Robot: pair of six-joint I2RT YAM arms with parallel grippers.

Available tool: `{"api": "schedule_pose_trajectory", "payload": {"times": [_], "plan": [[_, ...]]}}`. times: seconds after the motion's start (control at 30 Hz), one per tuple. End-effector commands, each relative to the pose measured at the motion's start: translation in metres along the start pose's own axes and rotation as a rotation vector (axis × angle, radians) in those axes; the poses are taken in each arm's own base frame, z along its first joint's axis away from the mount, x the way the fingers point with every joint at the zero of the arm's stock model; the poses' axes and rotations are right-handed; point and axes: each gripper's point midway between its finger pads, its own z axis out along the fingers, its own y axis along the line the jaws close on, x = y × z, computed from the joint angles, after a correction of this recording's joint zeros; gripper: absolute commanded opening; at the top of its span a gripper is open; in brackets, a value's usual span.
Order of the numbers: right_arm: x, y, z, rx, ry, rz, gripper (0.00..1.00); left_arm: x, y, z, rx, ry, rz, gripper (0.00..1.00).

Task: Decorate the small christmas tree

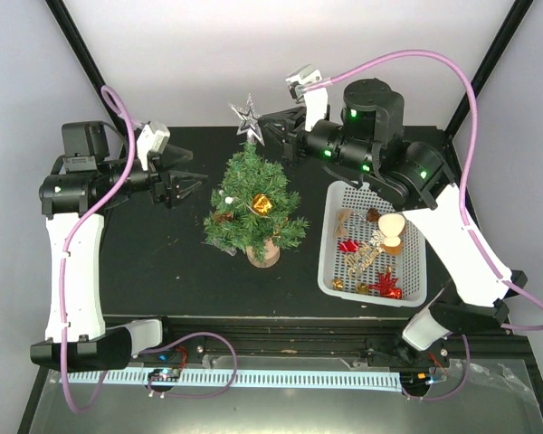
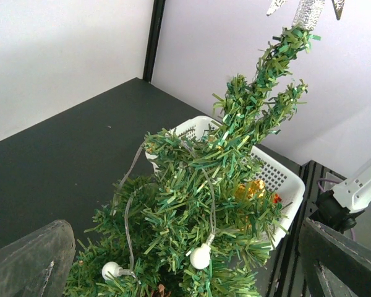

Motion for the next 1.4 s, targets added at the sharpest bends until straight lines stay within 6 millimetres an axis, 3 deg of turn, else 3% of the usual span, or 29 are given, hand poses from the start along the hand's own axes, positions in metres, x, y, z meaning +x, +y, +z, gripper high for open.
{"api": "schedule_pose_trajectory", "payload": {"times": [0.0, 0.5, 0.97, 1.37], "plan": [[0.014, 0.002, 0.006, -0.001, 0.044, -0.021, 0.01, 0.000, -0.005, -0.001, 0.015, -0.006, 0.020, 0.99], [0.027, -0.010, 0.011, 0.061, 0.080, -0.067, 0.01, 0.001, -0.004, 0.000, 0.015, -0.004, 0.016, 0.99], [0.023, -0.012, 0.008, 0.074, 0.069, -0.067, 0.01, 0.003, -0.003, 0.001, 0.019, 0.001, 0.012, 0.99], [0.020, -0.013, 0.003, 0.086, 0.058, -0.071, 0.13, 0.003, -0.001, 0.002, 0.023, 0.003, 0.007, 0.99]]}}
